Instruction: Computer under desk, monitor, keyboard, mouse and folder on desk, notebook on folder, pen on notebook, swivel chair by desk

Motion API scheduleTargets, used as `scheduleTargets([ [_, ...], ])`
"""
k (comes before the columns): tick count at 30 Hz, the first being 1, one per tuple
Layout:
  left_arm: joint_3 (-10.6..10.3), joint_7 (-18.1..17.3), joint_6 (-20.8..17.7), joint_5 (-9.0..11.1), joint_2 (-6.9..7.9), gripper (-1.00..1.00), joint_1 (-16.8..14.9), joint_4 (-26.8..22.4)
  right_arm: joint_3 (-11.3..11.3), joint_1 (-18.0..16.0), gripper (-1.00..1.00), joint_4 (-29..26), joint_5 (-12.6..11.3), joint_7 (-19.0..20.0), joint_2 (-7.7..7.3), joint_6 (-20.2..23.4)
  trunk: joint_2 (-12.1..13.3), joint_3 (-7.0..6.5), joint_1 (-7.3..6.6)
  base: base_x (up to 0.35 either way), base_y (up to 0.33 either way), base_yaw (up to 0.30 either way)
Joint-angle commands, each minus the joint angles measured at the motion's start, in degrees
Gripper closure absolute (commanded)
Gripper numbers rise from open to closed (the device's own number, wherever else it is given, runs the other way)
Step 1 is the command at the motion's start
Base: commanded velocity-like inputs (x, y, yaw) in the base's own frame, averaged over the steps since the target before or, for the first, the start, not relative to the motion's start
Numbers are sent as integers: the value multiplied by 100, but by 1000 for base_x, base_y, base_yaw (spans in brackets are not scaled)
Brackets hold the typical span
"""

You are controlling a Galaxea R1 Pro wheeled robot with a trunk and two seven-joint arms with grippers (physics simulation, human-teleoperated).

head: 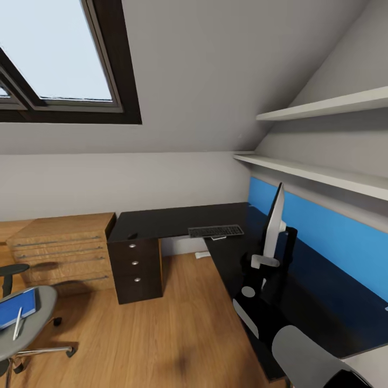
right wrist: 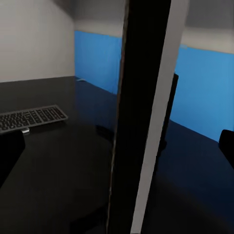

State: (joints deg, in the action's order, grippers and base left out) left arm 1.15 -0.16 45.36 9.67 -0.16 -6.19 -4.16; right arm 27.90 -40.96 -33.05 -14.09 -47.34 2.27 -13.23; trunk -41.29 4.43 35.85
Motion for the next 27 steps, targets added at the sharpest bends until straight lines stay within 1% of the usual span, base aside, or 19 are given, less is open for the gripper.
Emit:
scheduleTargets([
  [1,8,-3,17,8,-1,-100,-5,3,41,-9,-100,0,-60,-30,-6,-31,-8,10,3,202,4,0],
  [6,1,-6,17,8,-1,-100,-5,3,40,-9,-100,0,-59,-30,-7,-31,-8,10,3,168,2,0],
  [18,0,-2,17,8,-2,-100,-5,4,33,-9,-100,-6,-59,-30,-11,-31,-8,6,3,19,0,-4],
  [27,4,-2,17,8,-2,-100,-5,4,31,-9,-100,-8,-59,-37,-16,-31,-8,-29,3,1,0,-101],
])
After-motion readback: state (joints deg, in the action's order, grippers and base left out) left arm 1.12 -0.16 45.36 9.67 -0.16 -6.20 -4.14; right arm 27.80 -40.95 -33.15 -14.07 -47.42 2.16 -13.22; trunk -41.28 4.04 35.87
